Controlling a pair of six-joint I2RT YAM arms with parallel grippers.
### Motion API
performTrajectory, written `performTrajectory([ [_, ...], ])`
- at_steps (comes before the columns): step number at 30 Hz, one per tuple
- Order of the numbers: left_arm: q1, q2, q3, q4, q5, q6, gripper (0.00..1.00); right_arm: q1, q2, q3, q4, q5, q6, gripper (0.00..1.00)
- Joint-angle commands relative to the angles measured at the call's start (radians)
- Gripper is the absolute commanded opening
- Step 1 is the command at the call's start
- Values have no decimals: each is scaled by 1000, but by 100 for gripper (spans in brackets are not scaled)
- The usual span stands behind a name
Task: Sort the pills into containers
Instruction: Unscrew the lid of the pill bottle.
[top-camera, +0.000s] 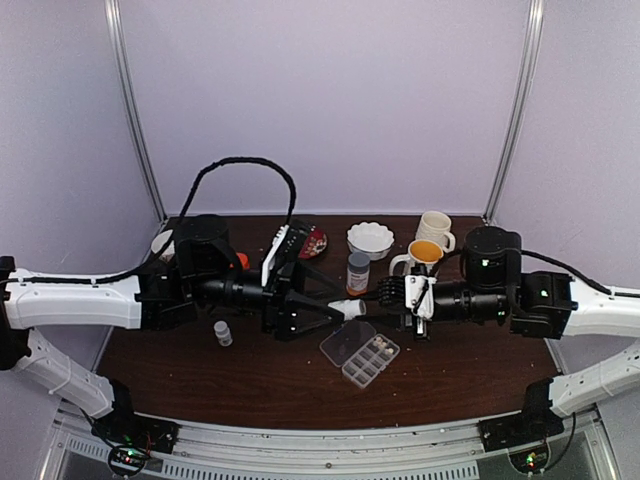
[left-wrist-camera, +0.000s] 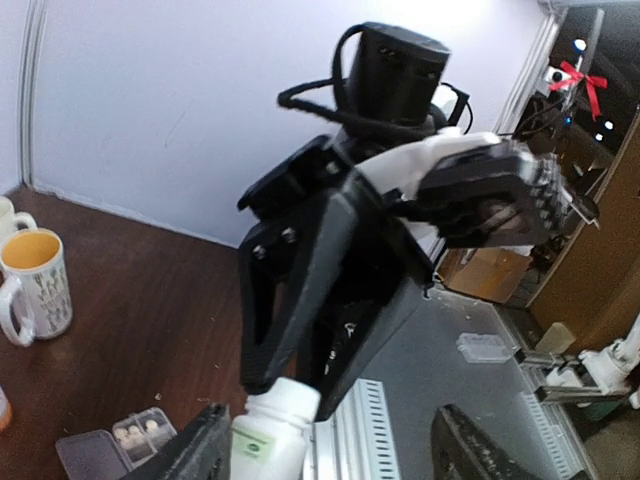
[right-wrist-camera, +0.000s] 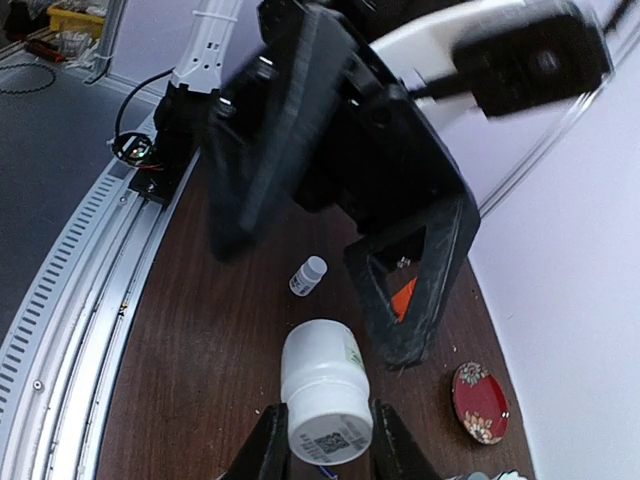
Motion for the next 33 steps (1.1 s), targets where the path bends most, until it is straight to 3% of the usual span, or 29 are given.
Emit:
performTrajectory([
  [1,-16,-125,-19,52,-116,171,85,-10,-4,8,15,61,167,0],
  [3,-18,-178,-32,20,-175,259,92,-11,-7,10,6,64,218,0],
  [6,-19,-234,-60,4,-254,374,93,-10,-15,12,8,77,317,0],
  [12,-50,-290,-134,0,-406,679,92,-11,-29,32,23,107,613,0],
  [19,-72,-262,-132,-61,-446,975,89,-11,-3,102,-23,97,955,0],
  [25,-85,-234,-116,-37,-480,1042,87,-11,11,110,17,82,1090,0],
  [33,-85,-218,-112,18,-476,1037,77,-11,15,95,62,50,1105,0],
])
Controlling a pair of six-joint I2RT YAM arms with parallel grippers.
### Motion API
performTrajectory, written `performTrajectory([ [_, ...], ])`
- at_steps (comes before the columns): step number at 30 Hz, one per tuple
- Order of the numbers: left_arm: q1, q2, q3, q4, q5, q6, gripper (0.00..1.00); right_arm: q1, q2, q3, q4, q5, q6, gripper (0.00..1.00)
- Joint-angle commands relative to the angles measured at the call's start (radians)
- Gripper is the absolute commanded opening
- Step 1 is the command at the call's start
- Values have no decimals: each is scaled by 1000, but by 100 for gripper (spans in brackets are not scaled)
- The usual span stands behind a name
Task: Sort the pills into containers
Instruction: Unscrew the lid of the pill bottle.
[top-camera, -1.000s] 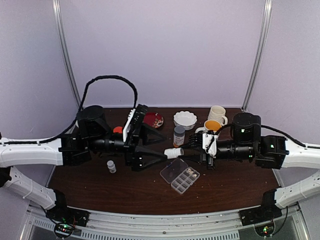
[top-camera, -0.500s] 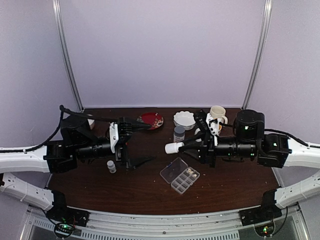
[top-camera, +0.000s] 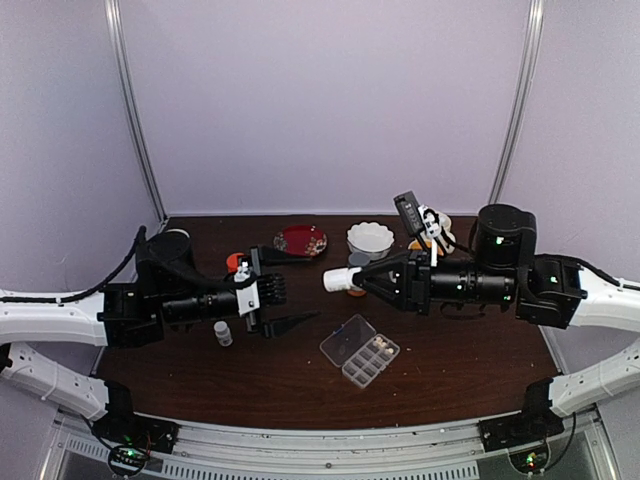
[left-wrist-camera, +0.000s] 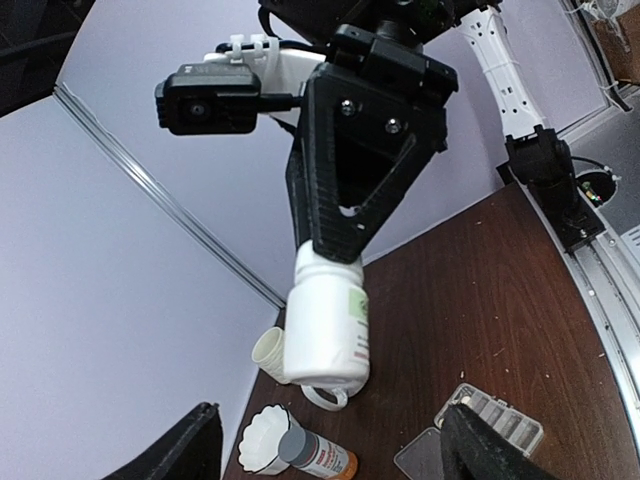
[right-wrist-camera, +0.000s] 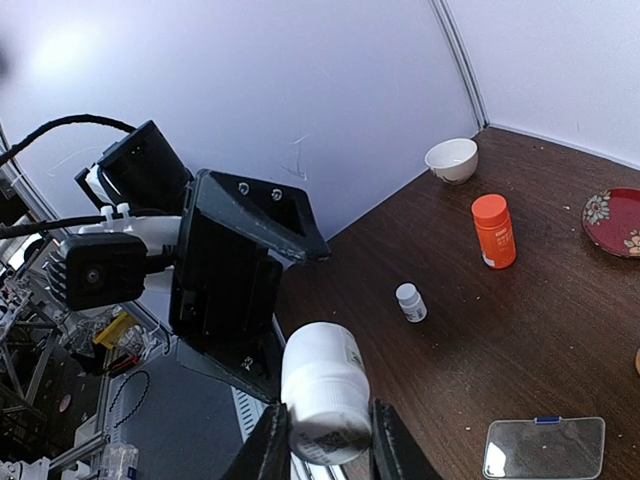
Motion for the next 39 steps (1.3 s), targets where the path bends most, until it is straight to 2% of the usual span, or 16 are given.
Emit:
performTrajectory([
  [1,-4,7,15,80,-7,23,77,-5,5,-4,51,-28,36,0],
  [12,-4,29,20,104,9,19,64,3,40,6,71,-68,31,0],
  [21,-4,37,21,105,10,12,59,11,43,3,100,-84,28,0],
  [24,-4,38,25,105,12,10,49,13,44,2,100,-86,24,0],
  [28,-3,40,29,107,20,6,41,15,45,0,100,-83,20,0],
  [36,-4,45,29,110,28,-1,47,18,53,3,97,-86,18,0],
  [39,-4,42,30,108,28,-1,40,20,54,6,96,-85,17,0],
])
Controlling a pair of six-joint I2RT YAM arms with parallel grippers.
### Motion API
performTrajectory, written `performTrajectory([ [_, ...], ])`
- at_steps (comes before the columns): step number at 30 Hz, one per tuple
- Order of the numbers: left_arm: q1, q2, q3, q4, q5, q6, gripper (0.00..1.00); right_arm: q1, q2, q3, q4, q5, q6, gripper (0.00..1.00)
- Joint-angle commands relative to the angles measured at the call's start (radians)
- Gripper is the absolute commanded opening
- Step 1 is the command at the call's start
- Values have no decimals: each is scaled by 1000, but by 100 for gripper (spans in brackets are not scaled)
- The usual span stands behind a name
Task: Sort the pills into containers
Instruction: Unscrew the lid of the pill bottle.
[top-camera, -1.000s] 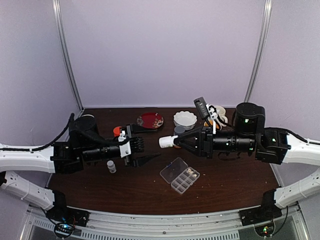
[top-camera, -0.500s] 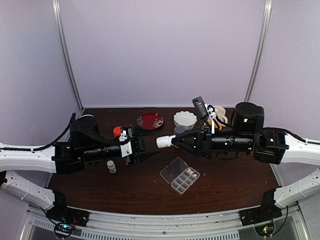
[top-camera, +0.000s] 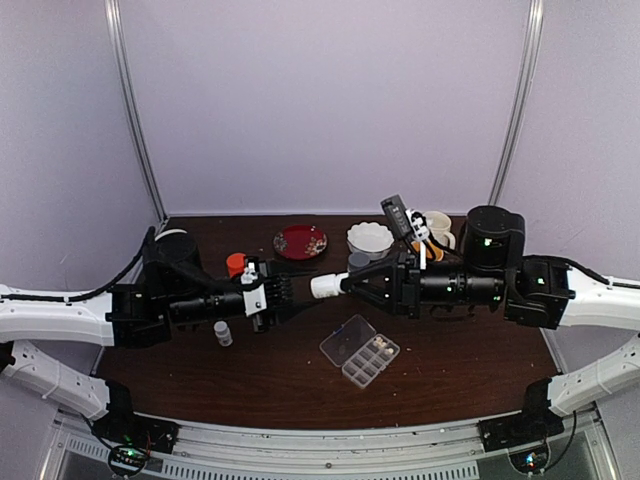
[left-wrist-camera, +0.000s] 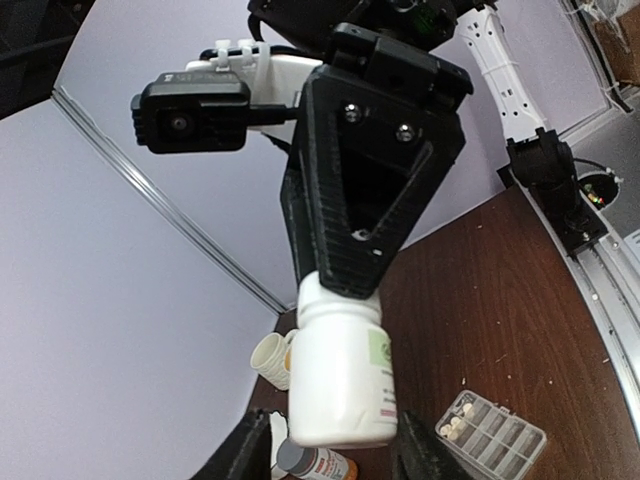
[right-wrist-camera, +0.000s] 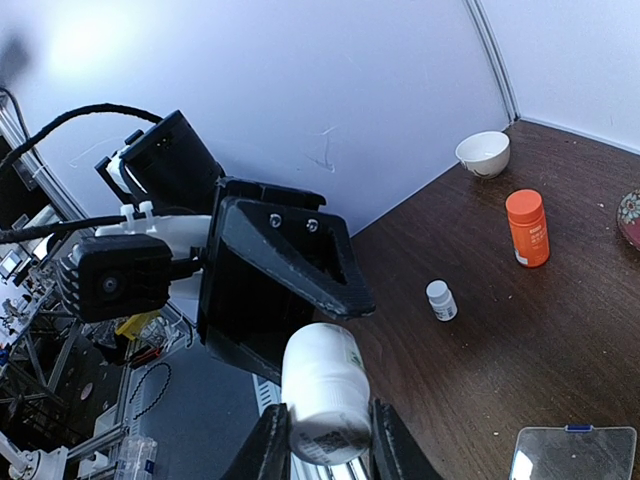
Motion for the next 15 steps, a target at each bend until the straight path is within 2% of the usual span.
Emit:
performTrajectory([
  [1,-4,1,31,54,11,-9,36,8,3,7,22,-13,-11,0],
  [7,-4,4,47,32,24,-55,22,10,8,17,1,-13,-50,0],
  [9,-5,8,66,16,35,-96,14,10,8,18,-7,-18,-98,0],
  [11,-4,13,96,-15,42,-168,10,10,11,13,-5,-35,-165,0],
  [15,-4,16,128,-20,96,-382,9,11,19,7,6,-118,-355,0],
])
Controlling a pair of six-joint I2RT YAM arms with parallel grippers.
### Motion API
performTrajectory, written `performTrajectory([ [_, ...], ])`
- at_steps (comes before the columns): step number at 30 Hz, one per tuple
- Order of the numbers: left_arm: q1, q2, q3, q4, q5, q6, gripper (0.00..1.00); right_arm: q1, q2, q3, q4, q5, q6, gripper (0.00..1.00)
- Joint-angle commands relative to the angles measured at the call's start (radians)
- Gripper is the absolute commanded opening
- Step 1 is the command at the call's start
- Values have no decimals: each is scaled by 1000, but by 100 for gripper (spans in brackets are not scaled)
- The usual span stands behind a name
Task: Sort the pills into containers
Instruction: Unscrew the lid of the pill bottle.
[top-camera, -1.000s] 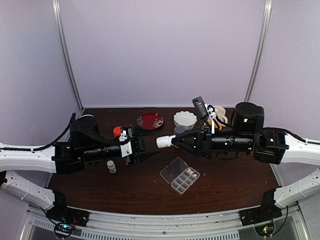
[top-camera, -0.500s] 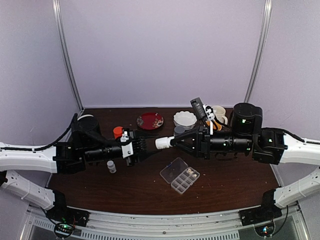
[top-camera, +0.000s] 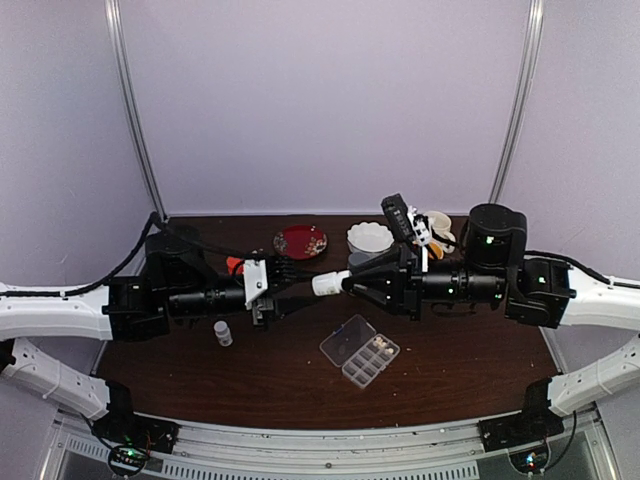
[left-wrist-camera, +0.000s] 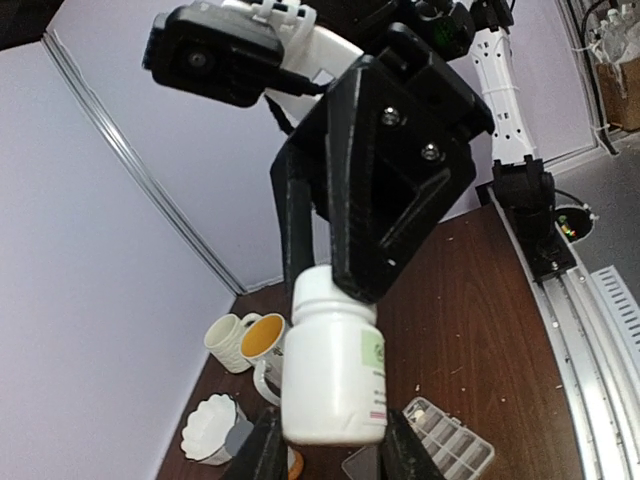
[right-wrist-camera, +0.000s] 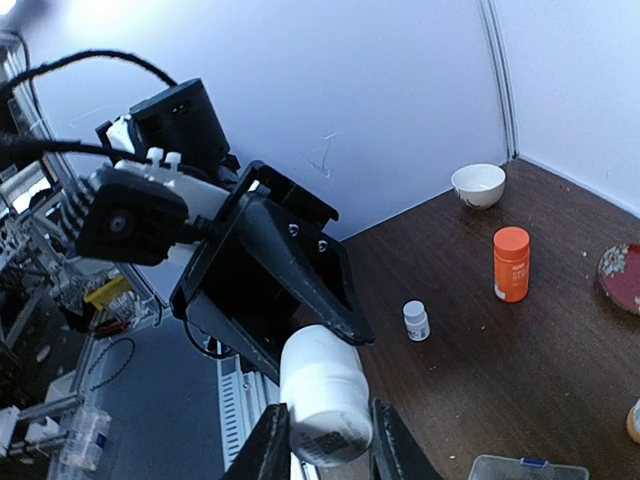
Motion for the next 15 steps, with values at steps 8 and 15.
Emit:
performTrajectory([
  [8,-1,12,113,52,262,-599,6,15,-16,-11,-43,-182,-755,0],
  [15,63,109,171,160,579,-957,1,26,-9,45,-222,-155,-1149,0],
])
